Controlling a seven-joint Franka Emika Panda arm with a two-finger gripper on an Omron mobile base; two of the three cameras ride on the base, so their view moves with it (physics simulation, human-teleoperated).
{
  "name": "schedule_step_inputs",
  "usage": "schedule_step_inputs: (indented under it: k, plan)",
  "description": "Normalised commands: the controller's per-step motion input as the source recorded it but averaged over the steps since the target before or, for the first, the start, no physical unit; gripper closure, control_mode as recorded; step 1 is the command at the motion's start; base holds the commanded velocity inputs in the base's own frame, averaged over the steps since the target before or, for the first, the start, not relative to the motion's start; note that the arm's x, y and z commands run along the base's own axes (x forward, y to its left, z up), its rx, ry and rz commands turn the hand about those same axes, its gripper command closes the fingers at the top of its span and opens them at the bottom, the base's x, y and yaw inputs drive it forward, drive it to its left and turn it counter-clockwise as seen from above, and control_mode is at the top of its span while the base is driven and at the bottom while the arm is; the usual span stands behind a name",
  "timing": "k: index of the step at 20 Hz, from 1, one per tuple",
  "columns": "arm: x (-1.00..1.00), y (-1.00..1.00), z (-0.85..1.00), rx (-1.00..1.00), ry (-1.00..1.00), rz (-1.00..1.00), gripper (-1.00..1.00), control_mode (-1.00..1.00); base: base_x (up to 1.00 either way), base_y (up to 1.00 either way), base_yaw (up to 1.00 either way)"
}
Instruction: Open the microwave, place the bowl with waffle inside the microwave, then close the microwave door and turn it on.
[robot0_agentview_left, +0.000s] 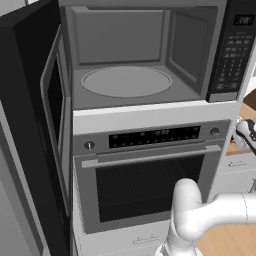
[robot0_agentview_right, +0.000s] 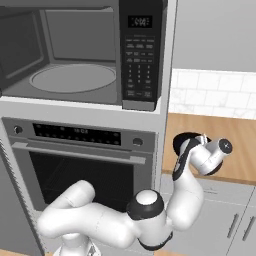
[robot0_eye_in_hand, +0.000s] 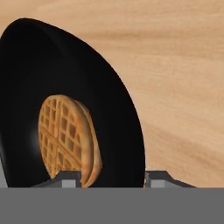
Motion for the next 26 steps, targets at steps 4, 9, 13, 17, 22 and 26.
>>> schedule_step_inputs:
  k: [4,9,13,17,22,26]
  plan:
    - [0.0,0.0,0.0,0.0,0.0,0.0,1.0,-1.0,0.0,0.0,0.0]
    - [0.0,0.0,0.0,0.0,0.0,0.0,1.0,-1.0,0.0,0.0,0.0]
    - [-0.2,-0.12,0.09,0.0,-0.01,-0.01,1.0,-1.0,0.0,0.0,0.0]
    - [-0.61,-0.46,0.45,0.0,0.0,-0.13,1.0,-1.0,0.0,0.0,0.0]
    - [-0.79,-0.49,0.59,0.0,0.0,-0.22,1.0,-1.0,0.0,0.0,0.0]
    - [-0.74,-0.4,0.72,0.0,0.05,-0.25,1.0,-1.0,0.0,0.0,0.0]
